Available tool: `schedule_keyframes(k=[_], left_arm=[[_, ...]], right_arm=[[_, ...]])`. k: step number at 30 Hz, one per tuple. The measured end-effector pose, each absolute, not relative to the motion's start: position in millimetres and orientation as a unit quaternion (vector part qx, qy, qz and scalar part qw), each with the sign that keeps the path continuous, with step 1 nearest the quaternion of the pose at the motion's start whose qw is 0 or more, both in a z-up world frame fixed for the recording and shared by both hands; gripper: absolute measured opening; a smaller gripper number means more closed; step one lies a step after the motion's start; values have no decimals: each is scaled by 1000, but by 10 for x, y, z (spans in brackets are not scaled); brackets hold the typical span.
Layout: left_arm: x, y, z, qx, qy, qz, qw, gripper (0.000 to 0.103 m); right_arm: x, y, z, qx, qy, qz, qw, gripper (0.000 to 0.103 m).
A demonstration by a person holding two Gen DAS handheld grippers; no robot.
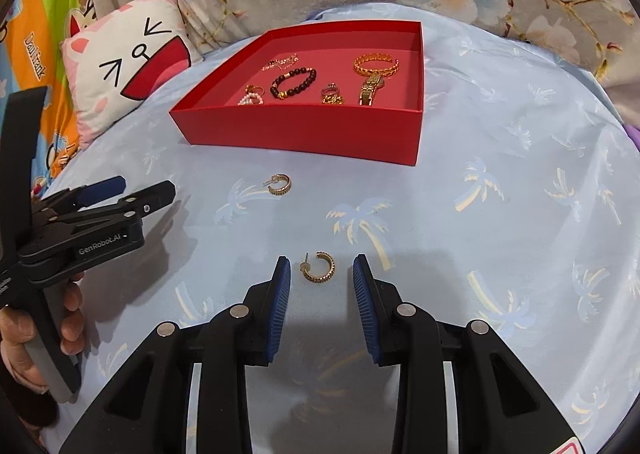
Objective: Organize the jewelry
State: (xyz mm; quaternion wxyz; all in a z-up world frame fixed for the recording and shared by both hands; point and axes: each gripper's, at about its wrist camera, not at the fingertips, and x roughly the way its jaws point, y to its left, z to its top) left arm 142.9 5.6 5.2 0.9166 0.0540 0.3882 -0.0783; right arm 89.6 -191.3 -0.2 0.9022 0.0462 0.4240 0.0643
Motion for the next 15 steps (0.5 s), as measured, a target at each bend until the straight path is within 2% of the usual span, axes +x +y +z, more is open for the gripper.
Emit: schedule_keyframes(k=[10,15], left_arm=[[1429,-9,38,73,390,-78,915,80],[1429,-12,34,77,390,-78,914,80]], right_arm=[[937,-1770,-35,13,428,52,902,32],[936,-1717,-38,-4,428,45,903,28]])
